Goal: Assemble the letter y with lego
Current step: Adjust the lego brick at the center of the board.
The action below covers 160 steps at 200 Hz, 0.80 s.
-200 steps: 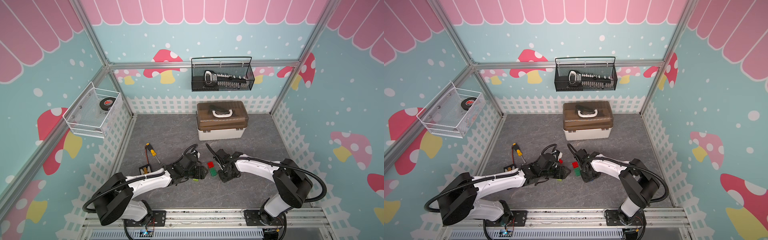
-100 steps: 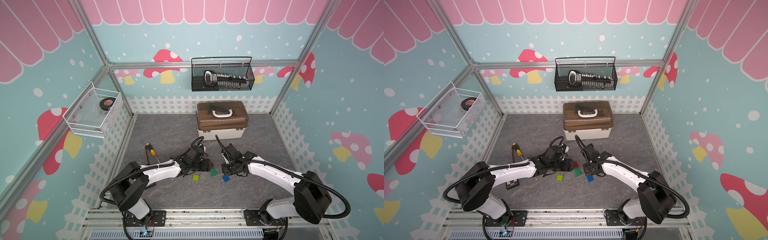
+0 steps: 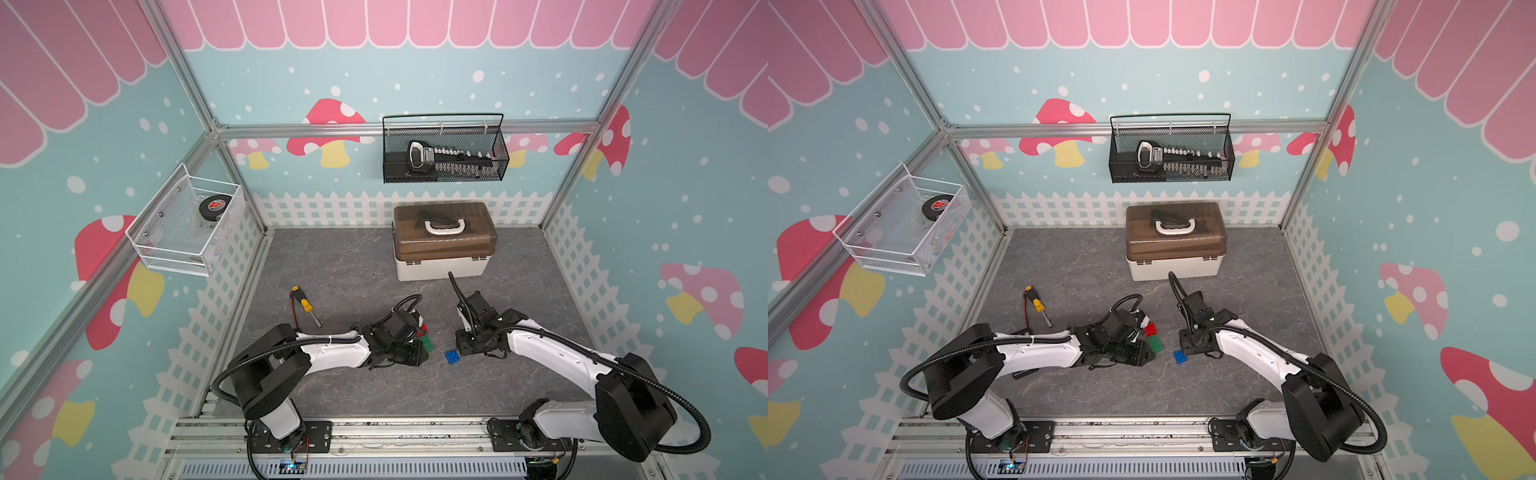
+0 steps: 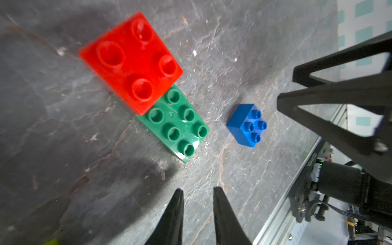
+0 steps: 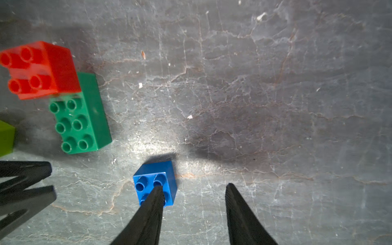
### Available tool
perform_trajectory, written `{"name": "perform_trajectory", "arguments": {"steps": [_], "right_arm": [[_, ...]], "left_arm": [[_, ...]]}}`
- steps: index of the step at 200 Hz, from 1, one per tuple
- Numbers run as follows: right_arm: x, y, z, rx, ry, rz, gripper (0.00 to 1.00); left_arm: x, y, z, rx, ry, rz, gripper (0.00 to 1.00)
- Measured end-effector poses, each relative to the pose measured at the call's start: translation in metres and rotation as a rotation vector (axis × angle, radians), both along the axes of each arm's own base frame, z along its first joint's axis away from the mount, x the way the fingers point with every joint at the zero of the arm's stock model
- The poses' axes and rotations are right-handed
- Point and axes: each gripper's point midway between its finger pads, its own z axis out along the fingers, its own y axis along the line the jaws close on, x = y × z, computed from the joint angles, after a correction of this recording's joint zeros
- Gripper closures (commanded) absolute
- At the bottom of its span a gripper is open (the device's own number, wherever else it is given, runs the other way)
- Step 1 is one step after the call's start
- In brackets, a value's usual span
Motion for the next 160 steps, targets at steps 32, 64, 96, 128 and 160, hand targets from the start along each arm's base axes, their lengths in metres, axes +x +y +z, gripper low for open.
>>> {"name": "perform_trajectory", "arguments": {"steps": [32,64,96,128,160], "right_arm": [[-0.008,0.001,-0.003,0.025,0.011,0.004,0.56],[-0.012,0.007,-0.005,0.072,0.018,0.019,0.56],[-0.017,0.014,-0.008,0.098,0.034,0.040,0.57],[-0.018,0.023,-0.011,0.104,0.040,0.068,0.56],[-0.022,0.035,-0.016,0.086,0.059,0.113,0.55]], "left_arm": [[0.002,-0.010,-0.007,0.014,0.006,-0.016,0.77],[0.013,-0.024,-0.004,0.004,-0.018,-0.026,0.77],[0.026,-0.042,0.001,-0.016,-0.054,-0.046,0.78],[0.032,-0.050,0.005,-0.032,-0.074,-0.054,0.78],[0.027,-0.043,0.009,-0.039,-0.082,-0.052,0.76]]}}
